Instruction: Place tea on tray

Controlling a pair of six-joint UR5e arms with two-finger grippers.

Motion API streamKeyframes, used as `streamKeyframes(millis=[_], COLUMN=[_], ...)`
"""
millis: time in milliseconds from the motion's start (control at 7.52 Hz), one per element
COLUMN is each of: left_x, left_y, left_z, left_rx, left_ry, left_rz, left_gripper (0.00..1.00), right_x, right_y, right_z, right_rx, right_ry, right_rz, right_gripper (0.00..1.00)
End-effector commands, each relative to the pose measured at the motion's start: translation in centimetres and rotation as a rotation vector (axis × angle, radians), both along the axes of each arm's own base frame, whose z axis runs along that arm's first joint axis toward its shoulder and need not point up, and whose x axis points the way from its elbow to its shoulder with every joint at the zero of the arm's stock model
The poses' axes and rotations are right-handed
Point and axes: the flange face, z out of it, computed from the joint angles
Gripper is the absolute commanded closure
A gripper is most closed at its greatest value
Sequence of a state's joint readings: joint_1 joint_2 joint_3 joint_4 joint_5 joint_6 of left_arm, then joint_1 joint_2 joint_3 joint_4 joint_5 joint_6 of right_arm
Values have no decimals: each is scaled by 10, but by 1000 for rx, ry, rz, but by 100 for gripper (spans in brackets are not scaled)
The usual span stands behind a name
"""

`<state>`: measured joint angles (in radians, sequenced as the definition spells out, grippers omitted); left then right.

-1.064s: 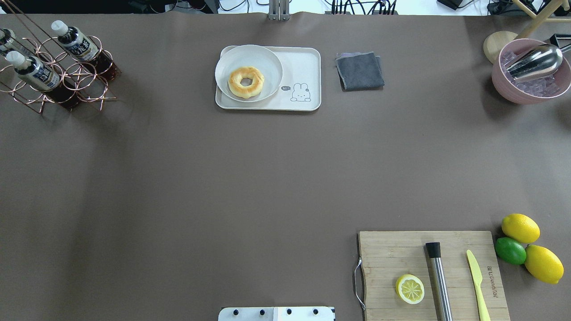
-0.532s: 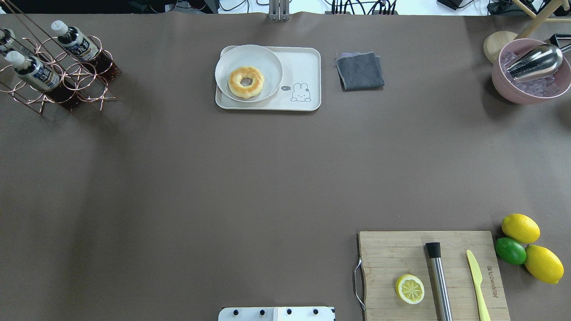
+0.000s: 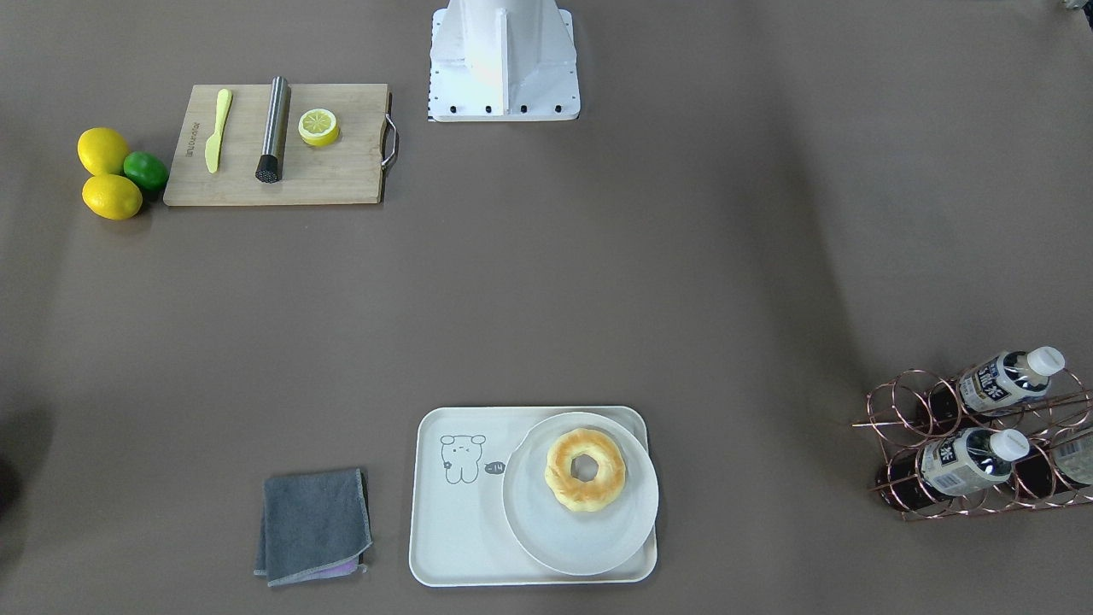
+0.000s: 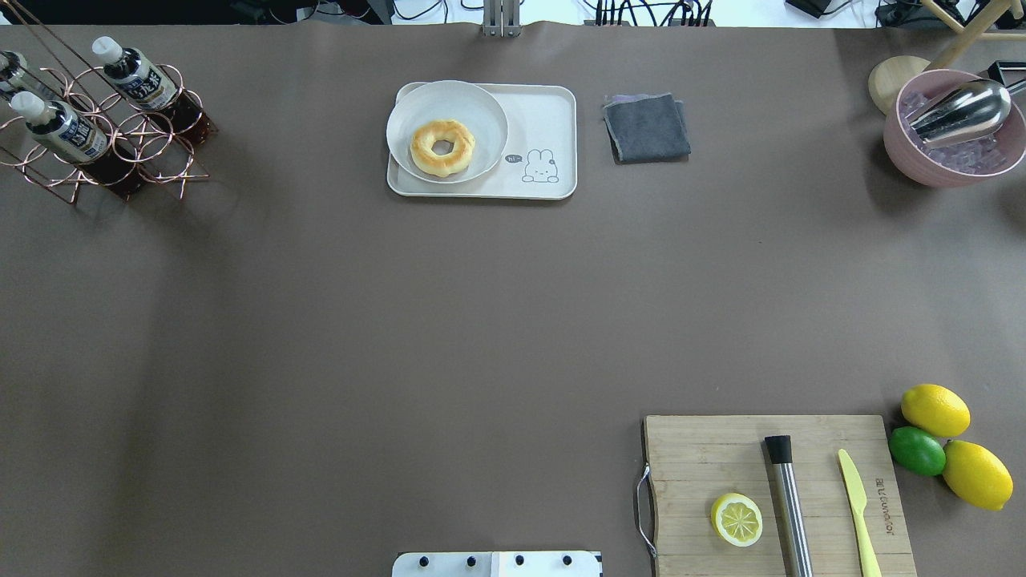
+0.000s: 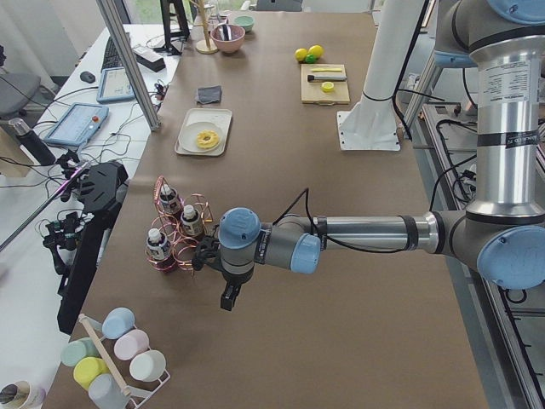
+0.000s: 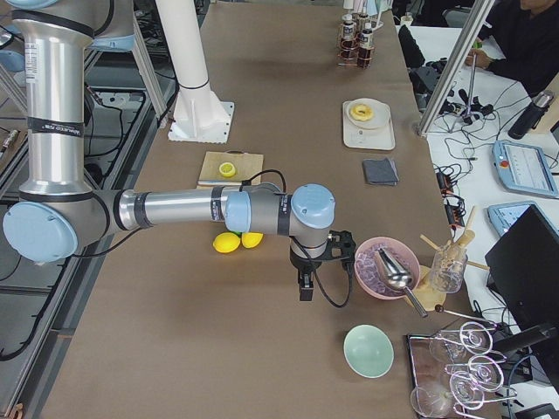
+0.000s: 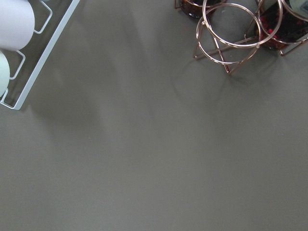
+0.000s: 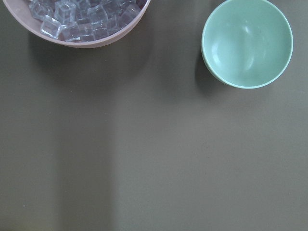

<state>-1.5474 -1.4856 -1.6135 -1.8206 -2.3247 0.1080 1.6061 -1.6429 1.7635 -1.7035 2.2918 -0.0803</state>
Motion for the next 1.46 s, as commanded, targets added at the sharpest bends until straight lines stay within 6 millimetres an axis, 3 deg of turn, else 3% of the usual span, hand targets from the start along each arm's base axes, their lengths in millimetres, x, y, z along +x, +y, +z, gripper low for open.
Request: streamKeyframes(millis=[0, 399, 665, 798, 931, 1064, 1197, 1330], left_x=[-3, 0, 4, 12, 32, 38, 42, 62], left_y=[5, 10, 10, 7, 20, 20, 18, 4], left_z=[4, 3, -9, -39, -59, -79, -94, -120], left_rx=[-12, -8, -17, -51, -83, -92, -89, -130], left_ry=[9, 33, 90, 123, 141, 154, 170, 194], left_rz=[-7, 6, 0, -63, -74, -100, -129, -192], left_gripper=[1, 1, 1, 1, 1, 1, 1, 1], right_x=[0, 0, 0, 0, 0, 0, 0, -2], right_y=[0, 0, -1, -1, -1, -1, 0, 0], right_z=[0, -2, -5, -7, -6, -6, -6, -7], right_rx=[0, 9, 19, 30, 31, 29, 31, 31], right_ry=[0, 3, 4, 4, 3, 3, 0, -22], right_rz=[2, -4, -7, -13, -18, -18, -18, -17], right_gripper=[0, 0, 0, 0, 0, 0, 0, 0])
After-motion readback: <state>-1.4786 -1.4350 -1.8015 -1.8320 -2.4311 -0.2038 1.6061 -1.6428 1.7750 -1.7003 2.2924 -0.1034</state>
